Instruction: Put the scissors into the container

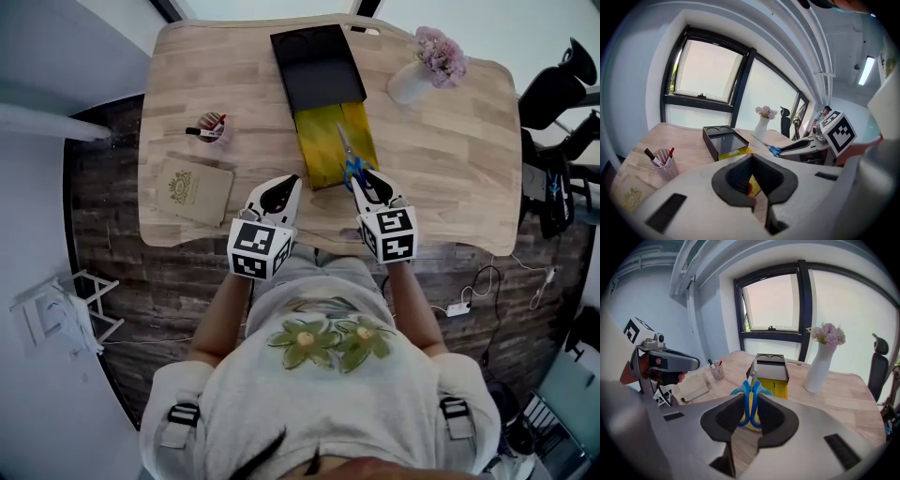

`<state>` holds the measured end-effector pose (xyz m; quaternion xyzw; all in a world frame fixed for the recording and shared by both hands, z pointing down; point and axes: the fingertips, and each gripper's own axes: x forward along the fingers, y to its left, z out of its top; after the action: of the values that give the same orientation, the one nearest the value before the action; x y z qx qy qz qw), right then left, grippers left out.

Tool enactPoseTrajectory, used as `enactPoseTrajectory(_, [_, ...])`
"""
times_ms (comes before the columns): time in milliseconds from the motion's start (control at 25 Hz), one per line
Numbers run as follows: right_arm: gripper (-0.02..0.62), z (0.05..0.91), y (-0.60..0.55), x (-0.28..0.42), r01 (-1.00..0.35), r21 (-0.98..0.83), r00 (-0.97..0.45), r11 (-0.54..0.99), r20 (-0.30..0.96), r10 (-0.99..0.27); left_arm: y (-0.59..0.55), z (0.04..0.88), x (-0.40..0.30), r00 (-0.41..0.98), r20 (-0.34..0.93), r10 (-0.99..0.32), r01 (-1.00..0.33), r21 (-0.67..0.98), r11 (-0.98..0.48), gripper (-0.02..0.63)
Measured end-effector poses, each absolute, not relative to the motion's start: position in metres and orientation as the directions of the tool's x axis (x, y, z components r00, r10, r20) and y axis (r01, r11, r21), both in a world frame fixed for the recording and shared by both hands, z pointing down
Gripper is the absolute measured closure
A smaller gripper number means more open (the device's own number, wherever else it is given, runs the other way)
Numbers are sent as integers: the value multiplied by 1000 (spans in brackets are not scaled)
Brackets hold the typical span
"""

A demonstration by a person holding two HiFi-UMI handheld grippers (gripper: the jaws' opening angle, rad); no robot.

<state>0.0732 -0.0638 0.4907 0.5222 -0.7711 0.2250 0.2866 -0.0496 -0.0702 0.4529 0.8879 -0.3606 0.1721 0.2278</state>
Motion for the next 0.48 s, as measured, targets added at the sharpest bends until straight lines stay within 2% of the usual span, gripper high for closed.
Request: enactPoseTrajectory(480, [512, 503, -100, 71, -911, -56, -329, 410, 698, -636, -94, 470, -44, 657, 503, -562, -744, 316, -588, 601])
